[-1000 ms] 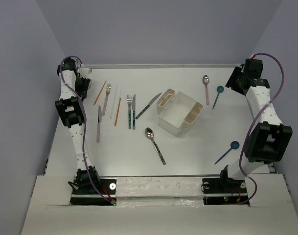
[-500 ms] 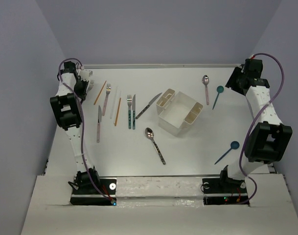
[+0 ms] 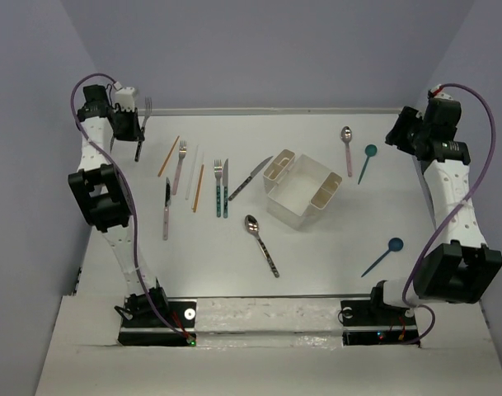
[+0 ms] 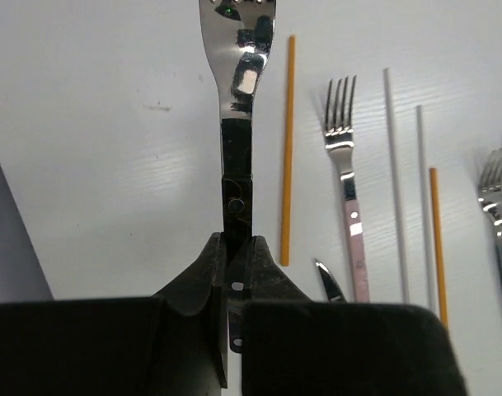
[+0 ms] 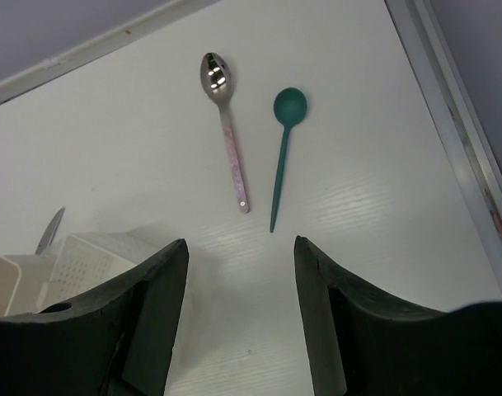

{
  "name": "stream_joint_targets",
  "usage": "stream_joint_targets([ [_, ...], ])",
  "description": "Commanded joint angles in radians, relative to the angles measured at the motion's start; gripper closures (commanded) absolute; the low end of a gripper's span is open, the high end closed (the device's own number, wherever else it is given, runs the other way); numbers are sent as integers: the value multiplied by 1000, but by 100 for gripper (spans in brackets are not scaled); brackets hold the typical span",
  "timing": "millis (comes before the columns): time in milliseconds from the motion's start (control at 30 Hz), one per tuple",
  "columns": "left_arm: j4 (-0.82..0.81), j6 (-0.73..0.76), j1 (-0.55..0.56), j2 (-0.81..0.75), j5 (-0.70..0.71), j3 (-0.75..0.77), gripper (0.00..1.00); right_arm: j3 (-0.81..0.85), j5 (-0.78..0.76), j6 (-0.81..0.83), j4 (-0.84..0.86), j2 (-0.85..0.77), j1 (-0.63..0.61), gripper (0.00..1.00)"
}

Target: Sort the eating utensils into containers

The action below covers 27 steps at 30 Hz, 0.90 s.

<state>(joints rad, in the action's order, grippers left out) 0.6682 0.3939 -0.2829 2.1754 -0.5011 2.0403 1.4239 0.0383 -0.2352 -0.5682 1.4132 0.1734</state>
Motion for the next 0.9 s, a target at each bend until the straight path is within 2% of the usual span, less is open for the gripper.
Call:
stream_joint_targets([
  [0, 60, -66, 33, -149, -154, 139, 100, 27, 197, 34, 34, -78, -5, 41],
  [133, 126, -84, 132, -192, -133, 279, 100, 84, 288, 30, 34, -117, -26, 43],
  [167, 192, -84, 184, -180, -119, 396, 100, 116, 304, 27, 34, -131, -47, 42],
  [233, 214, -89, 238, -193, -113, 460, 100, 148, 330, 24, 33, -140, -80, 40],
  [333, 182, -87, 361, -285, -65, 402, 100, 204, 363, 23, 33, -146, -158, 37],
  [500, 93, -141, 520, -384, -56, 299, 100, 207, 416, -10, 66, -174, -176, 37],
  [600, -36, -208, 622, -429, -37, 232, 100, 121, 433, -16, 103, -221, -176, 38],
  [633, -155, -236, 642, -446, -34, 203, 100, 106, 430, -16, 105, -236, -176, 38],
  [700, -287, -311, 691, -489, -28, 98, 100, 77, 411, -4, 106, -284, -176, 38],
  [733, -420, -331, 706, -502, -27, 62, 100, 48, 404, 2, 105, -302, -176, 37],
  [767, -488, -377, 729, -520, -13, -25, 100, 34, 384, 14, 105, -342, -176, 37],
  [867, -683, -457, 748, -522, 22, -141, 100, -9, 345, 27, 105, -405, -176, 36],
])
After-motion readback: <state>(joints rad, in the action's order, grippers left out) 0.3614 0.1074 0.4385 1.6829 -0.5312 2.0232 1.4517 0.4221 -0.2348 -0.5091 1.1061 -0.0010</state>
